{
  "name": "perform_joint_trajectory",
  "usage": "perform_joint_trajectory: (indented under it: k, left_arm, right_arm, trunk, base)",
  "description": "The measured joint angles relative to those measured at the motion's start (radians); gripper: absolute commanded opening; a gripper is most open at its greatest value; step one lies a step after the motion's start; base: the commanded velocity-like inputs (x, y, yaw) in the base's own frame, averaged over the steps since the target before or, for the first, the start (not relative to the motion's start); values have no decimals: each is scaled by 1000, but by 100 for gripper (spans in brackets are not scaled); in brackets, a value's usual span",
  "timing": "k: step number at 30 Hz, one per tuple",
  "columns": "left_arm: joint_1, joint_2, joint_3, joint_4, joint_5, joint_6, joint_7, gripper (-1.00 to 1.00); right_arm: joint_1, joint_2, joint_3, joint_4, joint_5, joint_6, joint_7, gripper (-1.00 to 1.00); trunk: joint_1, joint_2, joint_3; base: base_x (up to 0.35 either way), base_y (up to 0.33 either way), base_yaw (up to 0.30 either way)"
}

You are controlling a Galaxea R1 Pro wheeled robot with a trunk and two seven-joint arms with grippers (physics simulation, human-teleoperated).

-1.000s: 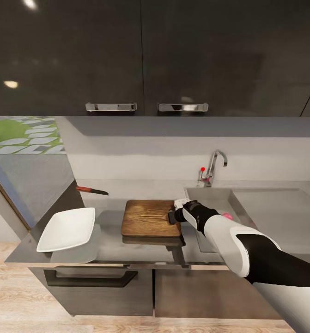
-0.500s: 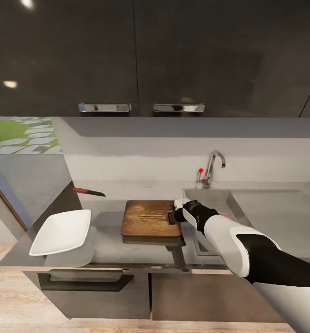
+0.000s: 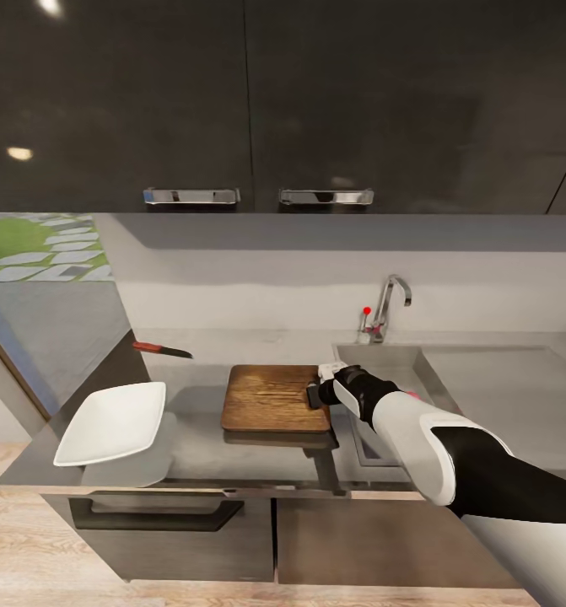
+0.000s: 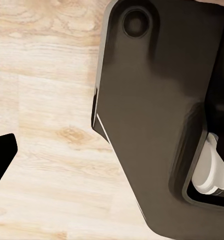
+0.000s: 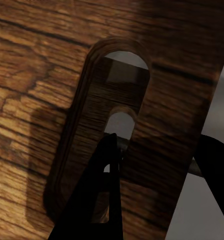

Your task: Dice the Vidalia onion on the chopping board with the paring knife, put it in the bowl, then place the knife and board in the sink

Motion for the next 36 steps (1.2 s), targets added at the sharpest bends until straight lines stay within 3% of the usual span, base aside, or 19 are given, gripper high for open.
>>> perform_joint_trajectory:
  k: [36]
  left_arm:
    - [0,0,1,0,0,0,0,100]
  right_arm:
    - [0,0,1,0,1,3,-2,-100]
  trunk:
    - [0,0,-14]
  base:
    - [0,0,0]
